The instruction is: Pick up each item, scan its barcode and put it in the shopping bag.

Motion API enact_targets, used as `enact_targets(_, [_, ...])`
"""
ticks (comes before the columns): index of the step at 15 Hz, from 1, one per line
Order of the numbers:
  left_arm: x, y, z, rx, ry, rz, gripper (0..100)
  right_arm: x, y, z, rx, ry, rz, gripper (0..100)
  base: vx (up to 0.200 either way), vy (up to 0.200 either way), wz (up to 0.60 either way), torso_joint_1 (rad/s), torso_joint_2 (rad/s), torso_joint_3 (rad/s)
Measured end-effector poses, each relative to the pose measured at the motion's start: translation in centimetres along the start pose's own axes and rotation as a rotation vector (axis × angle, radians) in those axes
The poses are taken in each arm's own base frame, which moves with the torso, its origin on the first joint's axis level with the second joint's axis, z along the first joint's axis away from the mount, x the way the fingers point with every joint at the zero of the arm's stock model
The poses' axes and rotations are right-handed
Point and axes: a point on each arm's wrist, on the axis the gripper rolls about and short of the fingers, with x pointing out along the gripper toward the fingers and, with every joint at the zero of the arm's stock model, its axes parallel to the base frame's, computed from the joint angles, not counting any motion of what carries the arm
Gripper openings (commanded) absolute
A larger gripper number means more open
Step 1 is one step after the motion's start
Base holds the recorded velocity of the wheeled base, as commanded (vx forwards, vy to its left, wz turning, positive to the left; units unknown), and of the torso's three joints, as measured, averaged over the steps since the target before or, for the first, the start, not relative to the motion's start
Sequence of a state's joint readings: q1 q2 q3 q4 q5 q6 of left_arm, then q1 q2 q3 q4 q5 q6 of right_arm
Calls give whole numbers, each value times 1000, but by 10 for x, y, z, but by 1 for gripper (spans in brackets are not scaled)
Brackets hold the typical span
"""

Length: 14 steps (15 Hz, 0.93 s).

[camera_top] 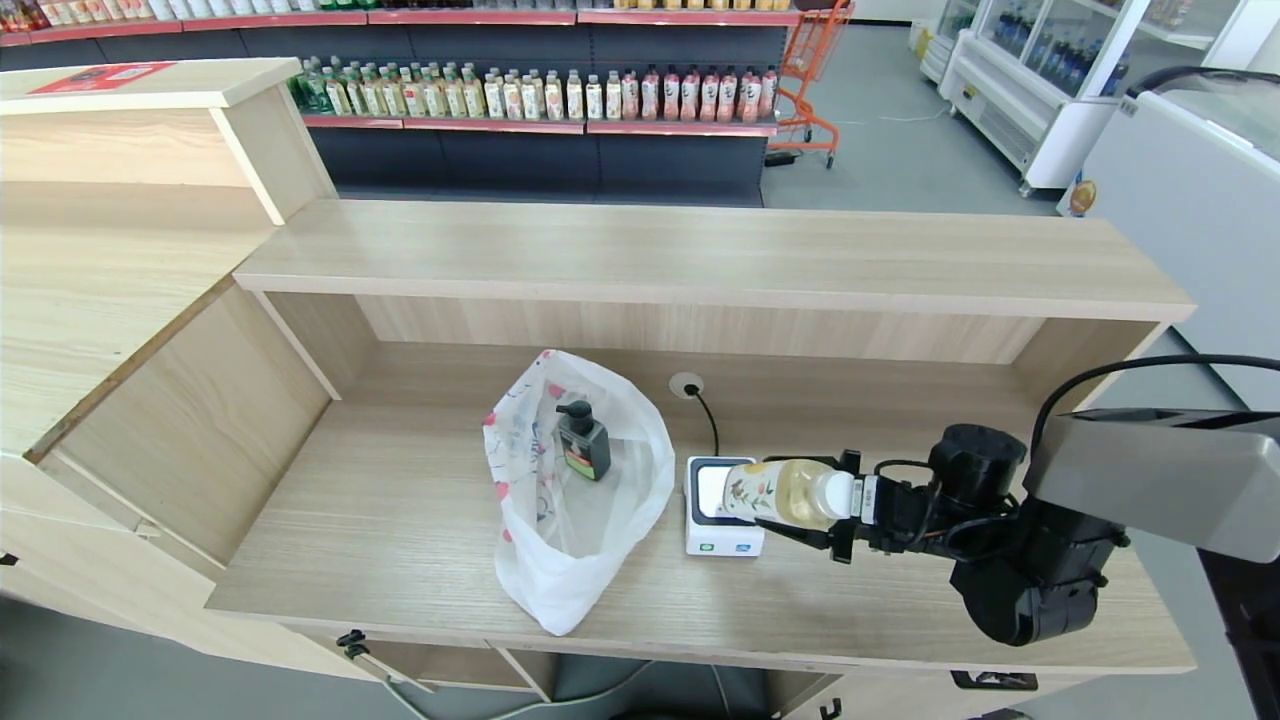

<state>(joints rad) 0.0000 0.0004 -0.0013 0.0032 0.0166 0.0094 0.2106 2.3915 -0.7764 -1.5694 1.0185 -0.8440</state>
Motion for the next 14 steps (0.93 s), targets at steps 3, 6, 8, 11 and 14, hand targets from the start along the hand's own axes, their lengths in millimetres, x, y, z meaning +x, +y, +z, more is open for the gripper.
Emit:
enact_targets(3, [0,0,0,0,0,0,100,7,-6,-12,-34,-10,-14,0,0,0,0,0,0,0])
enact_targets(6, [0,0,0,0,0,0,100,11,-8,-19,-58,-15,-20,0,0,0,0,0,0,0])
enact_targets(8, [0,0,0,0,0,0,100,11,-5,-24,-68,-10,-18,0,0,0,0,0,0,0])
enact_targets(11, [0,0,0,0,0,0,100,15,-2,-31,-82,-19,-9,0,0,0,0,0,0,0])
enact_targets(14, [0,0,0,0,0,0,100,26,-2,-37,-105,-55,6,0,0,0,0,0,0,0])
